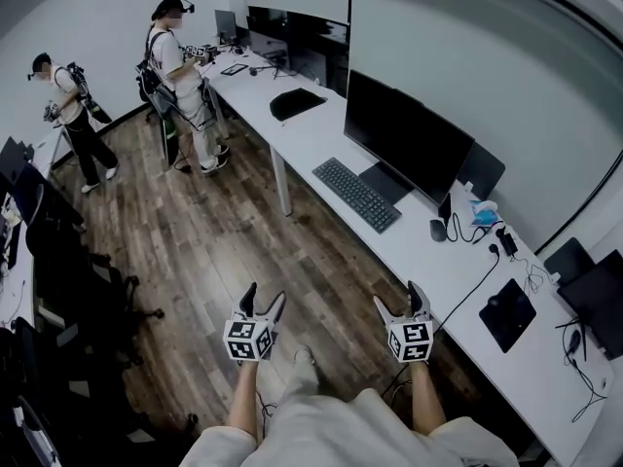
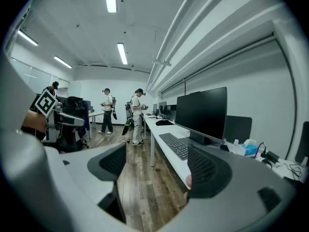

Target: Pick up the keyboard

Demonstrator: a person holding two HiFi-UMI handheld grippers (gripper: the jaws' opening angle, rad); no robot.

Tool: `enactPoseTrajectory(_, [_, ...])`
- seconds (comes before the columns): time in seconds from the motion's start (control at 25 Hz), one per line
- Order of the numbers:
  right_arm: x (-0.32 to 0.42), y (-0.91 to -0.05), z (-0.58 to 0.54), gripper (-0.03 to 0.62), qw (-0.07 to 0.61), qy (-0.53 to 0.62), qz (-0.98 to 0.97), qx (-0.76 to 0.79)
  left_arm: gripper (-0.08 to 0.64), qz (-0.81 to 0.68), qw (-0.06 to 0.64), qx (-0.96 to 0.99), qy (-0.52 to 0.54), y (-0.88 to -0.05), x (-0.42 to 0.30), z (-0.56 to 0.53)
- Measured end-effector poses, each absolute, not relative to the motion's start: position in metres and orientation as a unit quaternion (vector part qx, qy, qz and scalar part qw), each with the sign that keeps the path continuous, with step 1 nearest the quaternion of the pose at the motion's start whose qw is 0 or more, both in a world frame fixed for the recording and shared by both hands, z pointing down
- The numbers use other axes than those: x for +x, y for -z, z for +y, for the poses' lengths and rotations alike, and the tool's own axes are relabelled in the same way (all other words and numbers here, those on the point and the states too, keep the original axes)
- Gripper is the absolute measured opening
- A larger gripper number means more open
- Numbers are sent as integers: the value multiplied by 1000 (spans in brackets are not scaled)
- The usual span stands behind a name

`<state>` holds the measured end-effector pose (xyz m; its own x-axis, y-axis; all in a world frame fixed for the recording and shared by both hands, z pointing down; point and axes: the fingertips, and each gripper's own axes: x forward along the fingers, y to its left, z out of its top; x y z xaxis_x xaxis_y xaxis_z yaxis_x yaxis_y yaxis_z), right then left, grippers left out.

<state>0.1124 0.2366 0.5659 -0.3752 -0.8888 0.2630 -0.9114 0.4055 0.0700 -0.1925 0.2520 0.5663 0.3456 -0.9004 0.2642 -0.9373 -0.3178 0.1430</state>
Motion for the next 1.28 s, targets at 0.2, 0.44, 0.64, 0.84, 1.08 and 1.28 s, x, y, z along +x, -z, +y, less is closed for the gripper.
enactPoseTrajectory(0.2, [98,-562,178,391,136,-47,-821,552,305,-561,139,813,-71,-564,-209,190])
enactPoseTrajectory(0.44, [74,-557,110,391,137,-47,-815,560,305,-556,138,817,-68,-558,-236,115])
enactPoseTrajectory(0.64, [51,-552,60,391,134,-45,-813,566,305,-551,134,820,-71,-555,-258,63])
enactPoseTrajectory(0.84, [29,-552,24,391,133,-45,-809,571,305,-547,132,824,-71,-554,-280,26])
enactPoseTrajectory(1.08, [21,-559,1,390,134,-49,-803,578,305,-540,134,827,-73,-561,-289,-4])
enactPoseTrajectory(1.28, [20,-564,-9,388,143,-53,-802,578,305,-538,140,828,-71,-566,-288,-15])
